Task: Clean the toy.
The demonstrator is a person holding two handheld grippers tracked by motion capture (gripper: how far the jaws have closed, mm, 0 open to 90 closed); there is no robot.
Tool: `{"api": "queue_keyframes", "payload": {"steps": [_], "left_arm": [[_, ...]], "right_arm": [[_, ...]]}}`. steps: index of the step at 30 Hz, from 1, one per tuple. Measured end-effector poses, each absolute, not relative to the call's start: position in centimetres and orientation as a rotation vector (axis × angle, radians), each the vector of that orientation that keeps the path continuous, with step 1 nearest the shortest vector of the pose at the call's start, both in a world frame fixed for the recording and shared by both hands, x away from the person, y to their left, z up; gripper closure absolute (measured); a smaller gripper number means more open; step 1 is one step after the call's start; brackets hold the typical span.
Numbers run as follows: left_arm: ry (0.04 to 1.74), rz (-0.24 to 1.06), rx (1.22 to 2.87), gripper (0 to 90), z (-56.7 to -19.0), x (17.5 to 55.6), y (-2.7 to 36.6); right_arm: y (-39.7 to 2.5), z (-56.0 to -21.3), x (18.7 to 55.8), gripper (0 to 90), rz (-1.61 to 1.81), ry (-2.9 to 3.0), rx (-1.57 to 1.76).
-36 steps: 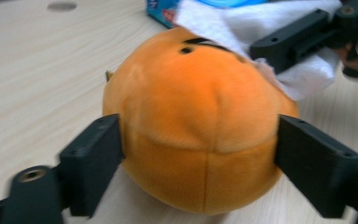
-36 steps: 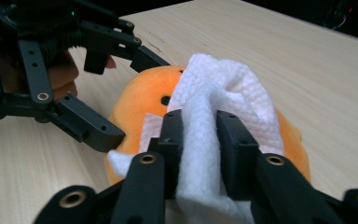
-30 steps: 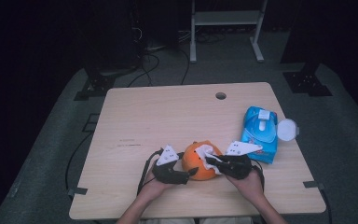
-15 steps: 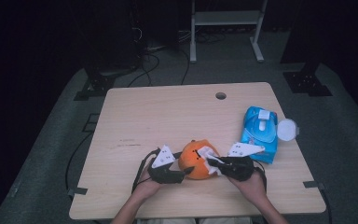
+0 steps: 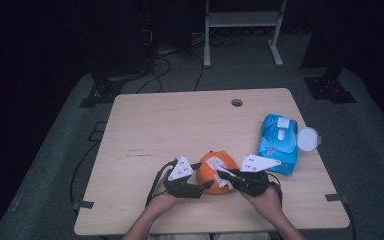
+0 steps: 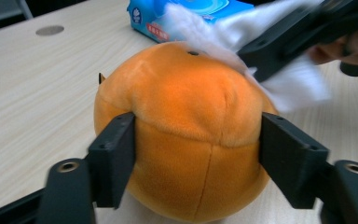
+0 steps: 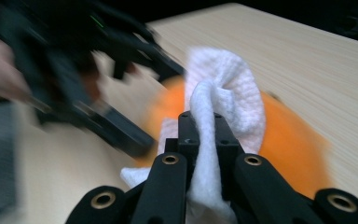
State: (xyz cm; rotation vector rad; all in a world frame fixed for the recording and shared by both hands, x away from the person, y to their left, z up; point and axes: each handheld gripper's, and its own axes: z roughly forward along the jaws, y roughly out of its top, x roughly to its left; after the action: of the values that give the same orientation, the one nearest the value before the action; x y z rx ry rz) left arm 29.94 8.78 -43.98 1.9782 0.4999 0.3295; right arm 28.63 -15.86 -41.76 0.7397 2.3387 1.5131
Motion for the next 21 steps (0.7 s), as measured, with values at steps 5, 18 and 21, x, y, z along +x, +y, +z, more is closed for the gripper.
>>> {"api": "queue_keyframes", "payload": {"steps": [5,18,21], "left_arm": [[0.397,0.405,2.027,35.4,-43.9,29.1,8.1],[0.472,0.377,2.021,31.2,-43.9,29.6,8.2],[0.467,0.381,2.025,33.2,-44.1,29.5,8.4]], "right_arm": [[-14.7,-41.0,28.4,84.9,1.515,2.335,0.682],[-15.4,-41.9,28.5,84.9,1.523,2.338,0.774],[-16.3,-42.1,29.2,85.0,1.5,2.309,0.814]]}}
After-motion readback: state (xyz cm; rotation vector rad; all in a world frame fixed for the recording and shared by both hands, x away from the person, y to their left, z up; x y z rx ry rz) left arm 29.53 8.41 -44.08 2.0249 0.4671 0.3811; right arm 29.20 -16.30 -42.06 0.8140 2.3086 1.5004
